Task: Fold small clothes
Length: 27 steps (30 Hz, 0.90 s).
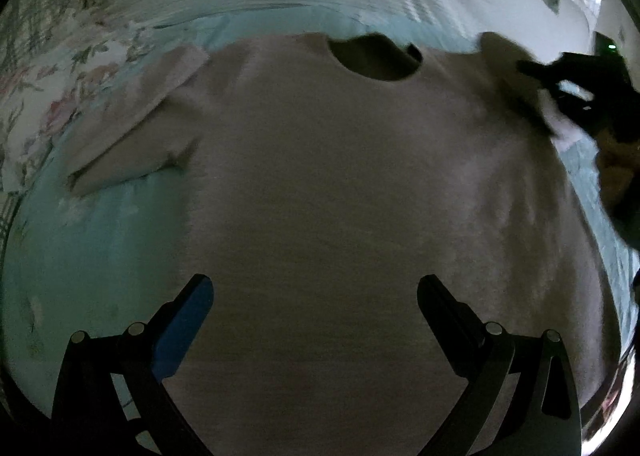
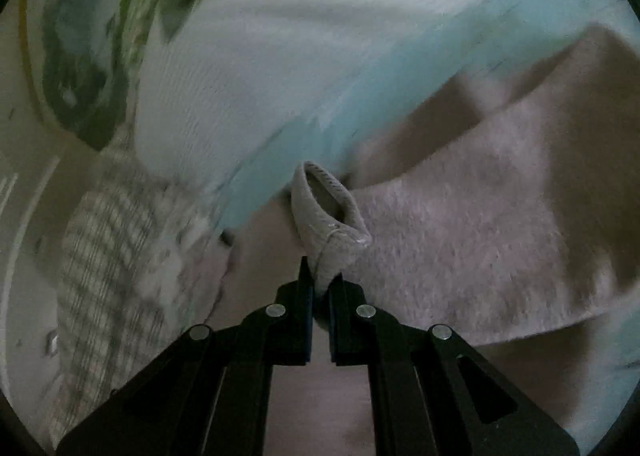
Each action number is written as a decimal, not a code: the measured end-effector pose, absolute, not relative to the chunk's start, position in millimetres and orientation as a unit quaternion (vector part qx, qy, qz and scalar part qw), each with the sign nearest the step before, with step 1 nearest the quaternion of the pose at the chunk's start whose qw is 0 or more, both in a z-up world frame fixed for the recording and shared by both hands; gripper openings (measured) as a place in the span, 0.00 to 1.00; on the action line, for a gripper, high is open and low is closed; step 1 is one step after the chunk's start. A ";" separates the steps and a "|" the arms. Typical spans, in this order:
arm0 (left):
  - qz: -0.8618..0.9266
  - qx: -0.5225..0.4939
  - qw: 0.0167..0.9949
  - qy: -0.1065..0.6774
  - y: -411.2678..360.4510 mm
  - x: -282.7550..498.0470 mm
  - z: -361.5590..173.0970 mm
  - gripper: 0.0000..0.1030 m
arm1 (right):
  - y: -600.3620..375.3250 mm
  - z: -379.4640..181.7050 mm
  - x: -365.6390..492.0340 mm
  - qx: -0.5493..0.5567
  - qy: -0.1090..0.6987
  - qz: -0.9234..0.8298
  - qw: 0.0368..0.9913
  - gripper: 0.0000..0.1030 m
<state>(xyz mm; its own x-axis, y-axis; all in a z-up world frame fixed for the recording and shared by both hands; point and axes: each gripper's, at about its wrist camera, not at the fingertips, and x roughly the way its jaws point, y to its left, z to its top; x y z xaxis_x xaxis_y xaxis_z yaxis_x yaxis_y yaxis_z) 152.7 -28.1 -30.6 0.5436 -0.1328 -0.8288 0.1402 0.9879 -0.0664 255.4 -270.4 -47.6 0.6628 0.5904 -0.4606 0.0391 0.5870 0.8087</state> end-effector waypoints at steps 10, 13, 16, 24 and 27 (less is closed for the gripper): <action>-0.066 -0.025 0.881 0.467 11.7 154.3 -33.7 0.99 | -141.9 -57.7 303.1 0.412 0.414 0.244 0.774 0.07; -0.065 -0.026 0.881 0.467 16.6 156.2 -36.7 0.99 | -118.6 -62.6 311.5 0.410 0.422 0.261 0.765 0.07; -0.064 -0.026 0.881 0.467 18.7 161.8 -40.1 0.99 | -107.3 -71.1 318.4 0.410 0.436 0.273 0.753 0.10; -0.064 -0.035 0.875 0.479 20.5 197.5 -52.4 0.99 | -119.2 -63.9 303.1 0.414 0.434 0.277 0.750 0.45; -0.064 -0.043 0.877 0.475 21.5 221.9 -48.9 0.99 | -151.3 -46.1 276.9 0.414 0.412 0.255 0.770 0.45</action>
